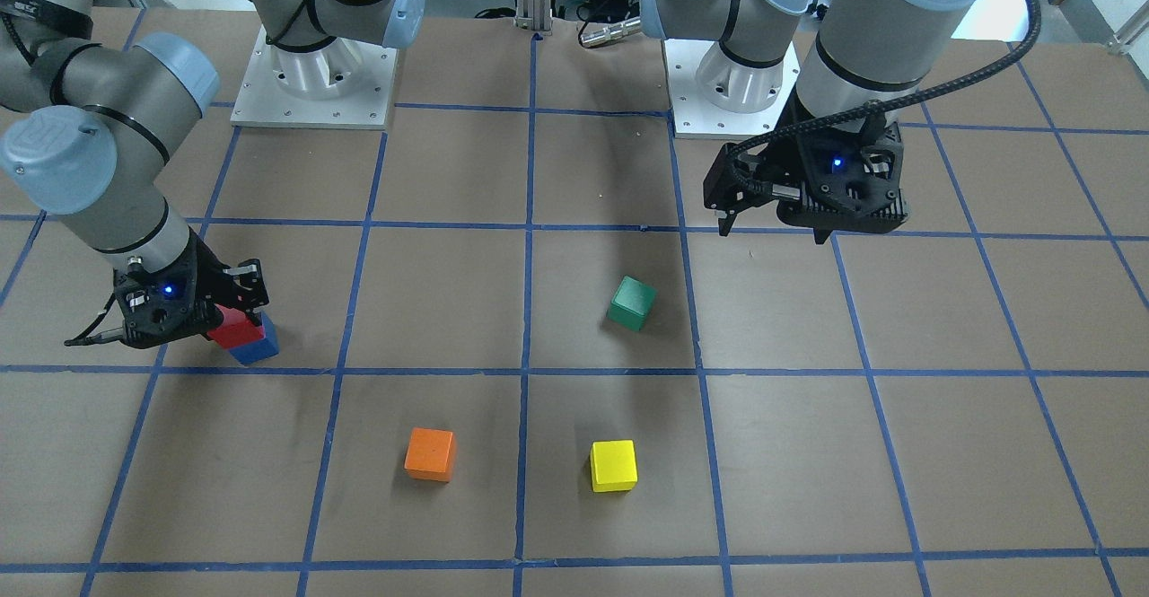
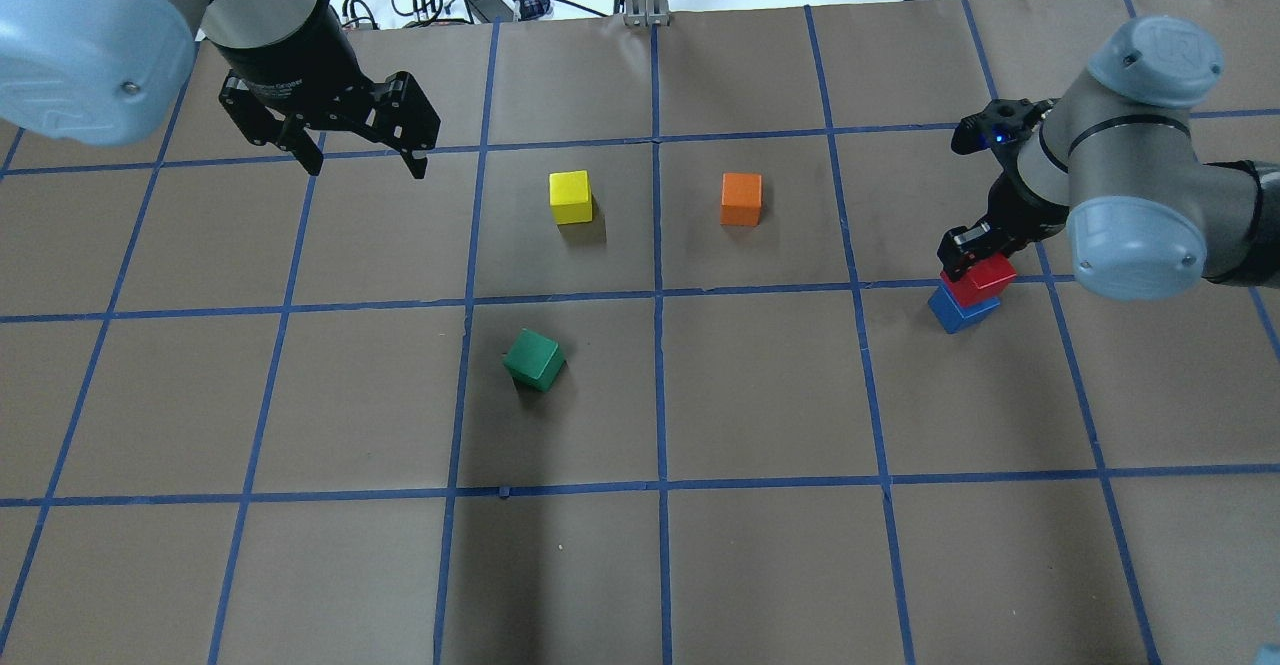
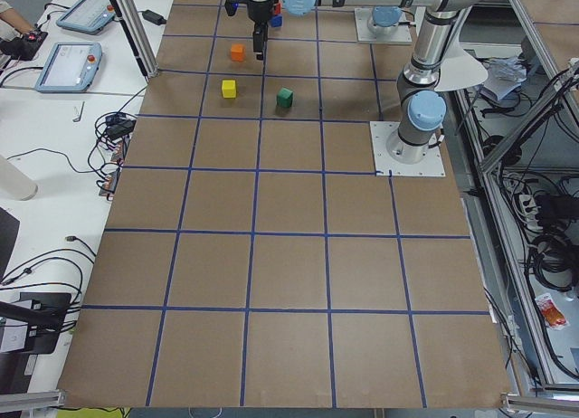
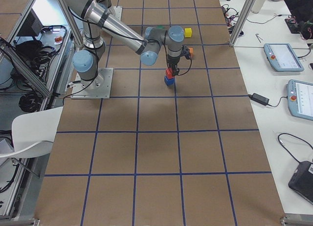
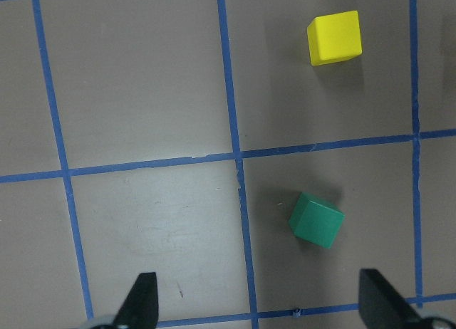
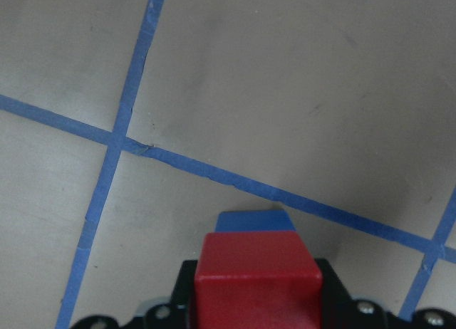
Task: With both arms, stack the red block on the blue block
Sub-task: 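Lower the red cube onto the blue cube and open the right gripper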
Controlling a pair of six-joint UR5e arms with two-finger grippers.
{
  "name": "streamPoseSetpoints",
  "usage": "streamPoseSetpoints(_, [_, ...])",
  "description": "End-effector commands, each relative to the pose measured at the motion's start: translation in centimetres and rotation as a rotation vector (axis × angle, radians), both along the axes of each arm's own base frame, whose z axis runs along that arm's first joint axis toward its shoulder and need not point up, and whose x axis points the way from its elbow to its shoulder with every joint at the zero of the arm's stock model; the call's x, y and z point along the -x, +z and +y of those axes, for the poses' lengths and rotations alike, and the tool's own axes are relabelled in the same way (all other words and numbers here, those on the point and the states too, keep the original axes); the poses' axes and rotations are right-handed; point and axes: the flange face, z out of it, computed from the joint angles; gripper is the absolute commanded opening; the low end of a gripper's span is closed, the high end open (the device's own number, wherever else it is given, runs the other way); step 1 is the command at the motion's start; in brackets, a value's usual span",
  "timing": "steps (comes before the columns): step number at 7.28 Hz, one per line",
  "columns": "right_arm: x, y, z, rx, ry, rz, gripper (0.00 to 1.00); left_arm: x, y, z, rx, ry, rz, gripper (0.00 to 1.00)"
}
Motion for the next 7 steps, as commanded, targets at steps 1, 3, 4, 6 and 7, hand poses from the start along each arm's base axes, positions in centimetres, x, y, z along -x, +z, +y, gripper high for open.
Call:
streamPoseSetpoints(1, [0.04, -0.29, -0.09, -0.004, 0.005, 0.001, 0.0, -0.01, -0.15, -0.01, -0.003, 0.0, -0.002, 1.0])
streamPoseSetpoints(3, [0.18, -0.4, -0.24, 0.003, 0.002, 0.004, 0.0, 0.03, -0.14, -0.17, 0.0, 0.0, 0.003, 1.0])
streamPoseSetpoints(4, [0.09, -0.32, -0.23, 0.004, 0.004, 0.005, 0.0, -0.03, -0.07, -0.11, 0.0, 0.0, -0.003, 1.0])
streamPoseSetpoints(6, [0.09, -0.47, -0.2, 0.001, 0.004, 0.004, 0.36, -0.09, -0.14, -0.11, -0.001, 0.002, -0.002, 1.0])
streamPoseSetpoints(7, [0.09, -0.47, -0.2, 0.001, 0.004, 0.004, 0.73, -0.01, -0.23, -0.13, -0.003, 0.0, -0.002, 1.0])
